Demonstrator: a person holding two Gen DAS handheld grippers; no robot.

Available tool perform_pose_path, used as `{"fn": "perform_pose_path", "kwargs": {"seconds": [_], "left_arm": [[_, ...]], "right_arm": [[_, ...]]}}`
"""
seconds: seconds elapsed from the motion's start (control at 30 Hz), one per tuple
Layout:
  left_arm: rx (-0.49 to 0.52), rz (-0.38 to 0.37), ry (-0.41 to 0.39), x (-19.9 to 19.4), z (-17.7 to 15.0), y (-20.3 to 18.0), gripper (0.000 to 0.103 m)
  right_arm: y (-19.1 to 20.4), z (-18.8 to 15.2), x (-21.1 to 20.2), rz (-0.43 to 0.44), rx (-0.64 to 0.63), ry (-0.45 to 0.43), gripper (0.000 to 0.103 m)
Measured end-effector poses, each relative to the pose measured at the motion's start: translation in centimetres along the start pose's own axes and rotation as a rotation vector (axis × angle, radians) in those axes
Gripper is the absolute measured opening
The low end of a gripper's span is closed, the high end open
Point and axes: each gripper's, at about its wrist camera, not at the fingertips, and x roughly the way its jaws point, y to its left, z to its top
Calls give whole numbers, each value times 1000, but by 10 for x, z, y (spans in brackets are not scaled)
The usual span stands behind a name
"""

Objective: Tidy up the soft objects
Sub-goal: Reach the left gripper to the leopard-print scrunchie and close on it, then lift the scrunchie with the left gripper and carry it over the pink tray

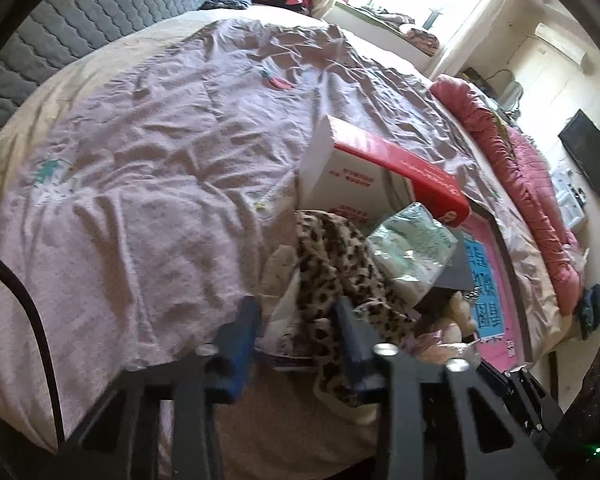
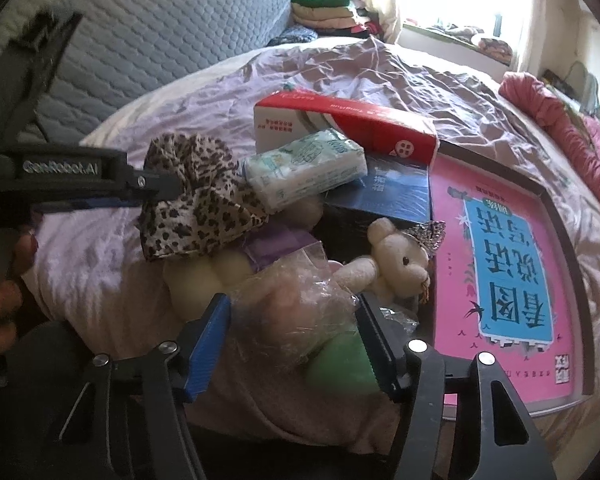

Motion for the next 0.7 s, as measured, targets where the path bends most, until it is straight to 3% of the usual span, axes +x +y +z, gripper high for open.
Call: {"fn": "perform_pose_path", "kwargs": {"seconds": [0.03,0.13,0.3,0.7], "left_arm": [[6,-17,-4,0,2,-1,13],[8,-48,-20,-3,3,1,8],[-21,-111,-65,-17,3,8,7],[-17,-158,-148,-52,4,8,7]], "right_arm": [[-1,0,-3,10,8,-16,64],[-5,-1,-17,35,33,-70,64],[-9,-1,-30,59,61,-115,64],[-11,-3,-35,78,68,-140,64]]}}
